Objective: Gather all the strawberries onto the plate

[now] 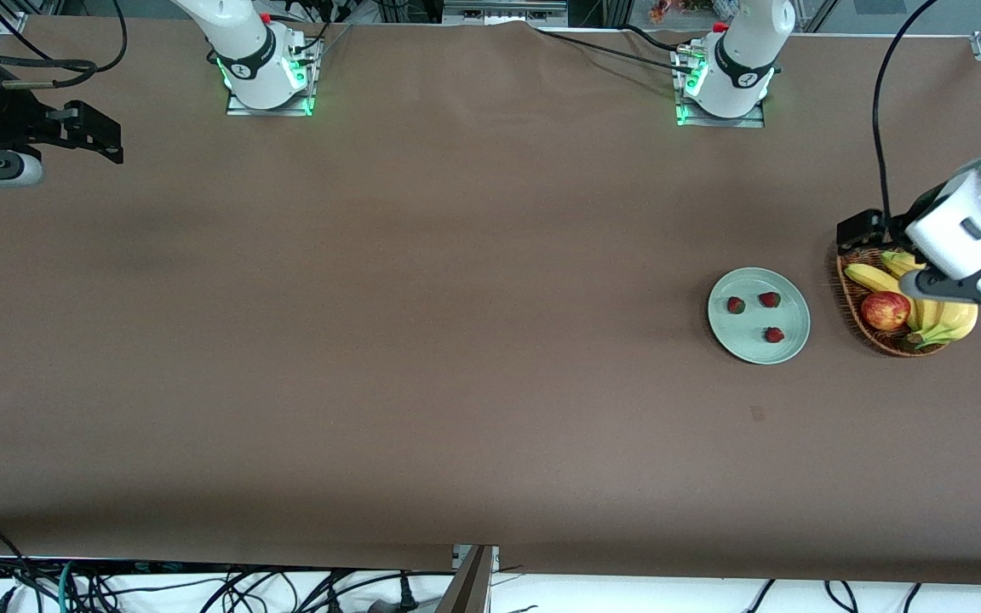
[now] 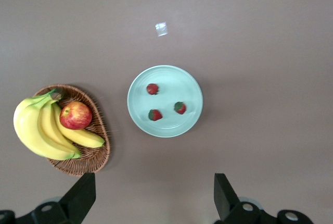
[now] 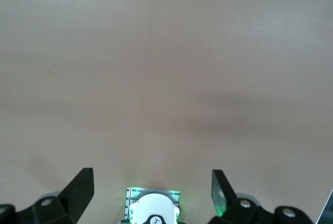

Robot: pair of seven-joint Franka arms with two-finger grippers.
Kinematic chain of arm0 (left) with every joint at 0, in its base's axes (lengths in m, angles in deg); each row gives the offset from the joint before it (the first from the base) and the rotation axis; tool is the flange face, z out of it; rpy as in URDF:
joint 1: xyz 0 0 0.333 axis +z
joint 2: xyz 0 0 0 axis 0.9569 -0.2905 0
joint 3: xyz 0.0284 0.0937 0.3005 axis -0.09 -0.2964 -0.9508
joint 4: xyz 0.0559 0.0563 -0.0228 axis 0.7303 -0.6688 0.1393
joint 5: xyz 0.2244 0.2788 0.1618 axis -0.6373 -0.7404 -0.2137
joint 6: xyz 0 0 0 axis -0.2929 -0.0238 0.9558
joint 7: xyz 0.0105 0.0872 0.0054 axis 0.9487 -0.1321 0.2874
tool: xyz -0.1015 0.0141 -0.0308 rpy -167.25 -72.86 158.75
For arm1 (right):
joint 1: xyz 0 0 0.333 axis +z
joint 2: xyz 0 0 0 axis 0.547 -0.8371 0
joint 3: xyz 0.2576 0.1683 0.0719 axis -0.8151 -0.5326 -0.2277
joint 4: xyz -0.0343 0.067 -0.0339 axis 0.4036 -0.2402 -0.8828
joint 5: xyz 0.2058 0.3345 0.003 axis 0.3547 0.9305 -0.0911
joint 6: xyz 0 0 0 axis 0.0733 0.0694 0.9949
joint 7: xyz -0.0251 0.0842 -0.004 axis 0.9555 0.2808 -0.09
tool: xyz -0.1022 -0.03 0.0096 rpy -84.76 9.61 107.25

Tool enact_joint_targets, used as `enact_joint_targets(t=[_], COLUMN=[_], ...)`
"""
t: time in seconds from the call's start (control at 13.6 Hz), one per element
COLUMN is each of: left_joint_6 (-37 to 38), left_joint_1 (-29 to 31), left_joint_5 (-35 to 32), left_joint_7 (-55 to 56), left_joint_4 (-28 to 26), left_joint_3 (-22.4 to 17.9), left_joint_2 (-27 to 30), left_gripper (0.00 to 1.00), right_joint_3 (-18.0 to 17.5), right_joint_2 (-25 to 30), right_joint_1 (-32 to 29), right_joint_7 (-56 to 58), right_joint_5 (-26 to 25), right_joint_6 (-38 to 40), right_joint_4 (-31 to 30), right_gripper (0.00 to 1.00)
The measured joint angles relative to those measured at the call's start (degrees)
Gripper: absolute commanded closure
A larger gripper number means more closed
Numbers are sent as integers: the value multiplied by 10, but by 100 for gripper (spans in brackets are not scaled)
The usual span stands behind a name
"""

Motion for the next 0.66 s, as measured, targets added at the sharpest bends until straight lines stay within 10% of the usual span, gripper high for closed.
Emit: enact_joint_targets(t=[0.37, 0.66], left_joint_6=[-121, -102], left_joint_1=[-75, -111], left_joint_5=[44, 44], left_joint_7=[-13, -14], left_joint_4=[-171, -196], left_joint_3=[-126, -153], left_joint_2=[136, 159], left_gripper=[0, 0], right_joint_3=[0, 0], right_joint_2=[0, 0], right_joint_1=[0, 0], right_joint_7=[0, 0], right_joint_5=[0, 0], right_joint_6=[0, 0], right_joint_4=[0, 1], right_gripper=[0, 0])
